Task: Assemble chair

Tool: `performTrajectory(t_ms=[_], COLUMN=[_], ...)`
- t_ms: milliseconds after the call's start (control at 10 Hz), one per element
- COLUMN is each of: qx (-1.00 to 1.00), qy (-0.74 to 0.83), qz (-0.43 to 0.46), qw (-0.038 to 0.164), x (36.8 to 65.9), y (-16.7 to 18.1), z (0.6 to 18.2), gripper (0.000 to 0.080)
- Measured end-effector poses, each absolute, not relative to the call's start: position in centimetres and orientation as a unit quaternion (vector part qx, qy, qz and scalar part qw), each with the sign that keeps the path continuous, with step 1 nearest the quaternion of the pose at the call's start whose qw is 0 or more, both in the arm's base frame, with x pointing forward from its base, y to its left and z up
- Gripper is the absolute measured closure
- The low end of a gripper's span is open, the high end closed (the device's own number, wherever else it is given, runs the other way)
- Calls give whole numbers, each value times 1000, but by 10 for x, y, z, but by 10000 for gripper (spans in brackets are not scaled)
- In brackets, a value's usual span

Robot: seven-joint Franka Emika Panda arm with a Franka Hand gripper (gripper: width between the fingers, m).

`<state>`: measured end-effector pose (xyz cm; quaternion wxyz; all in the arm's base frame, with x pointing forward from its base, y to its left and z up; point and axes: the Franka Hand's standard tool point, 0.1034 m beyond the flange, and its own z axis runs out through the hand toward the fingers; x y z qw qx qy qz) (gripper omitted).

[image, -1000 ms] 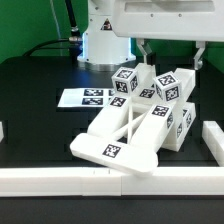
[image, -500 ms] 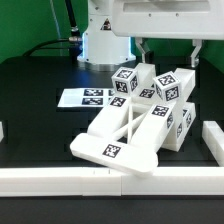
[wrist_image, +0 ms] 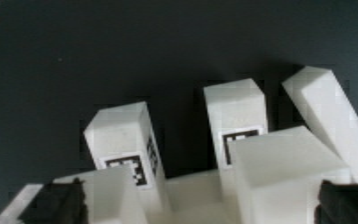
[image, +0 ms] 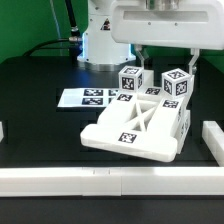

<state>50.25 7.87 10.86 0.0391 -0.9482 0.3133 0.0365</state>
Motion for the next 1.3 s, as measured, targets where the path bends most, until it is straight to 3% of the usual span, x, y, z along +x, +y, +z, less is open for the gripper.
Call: performTrajectory(t_ms=[300, 700, 900, 1100, 1300], qx=[-949, -949, -948, -947, -950], qy=[311, 311, 313, 313, 305], qz=[42, 43, 41, 42, 39], qw=[32, 33, 38, 54, 55], x=[497, 498, 501, 509, 510], y=[80, 81, 83, 88, 88], z=[98, 99, 107, 133, 134], gripper=[150, 150, 150, 150, 150])
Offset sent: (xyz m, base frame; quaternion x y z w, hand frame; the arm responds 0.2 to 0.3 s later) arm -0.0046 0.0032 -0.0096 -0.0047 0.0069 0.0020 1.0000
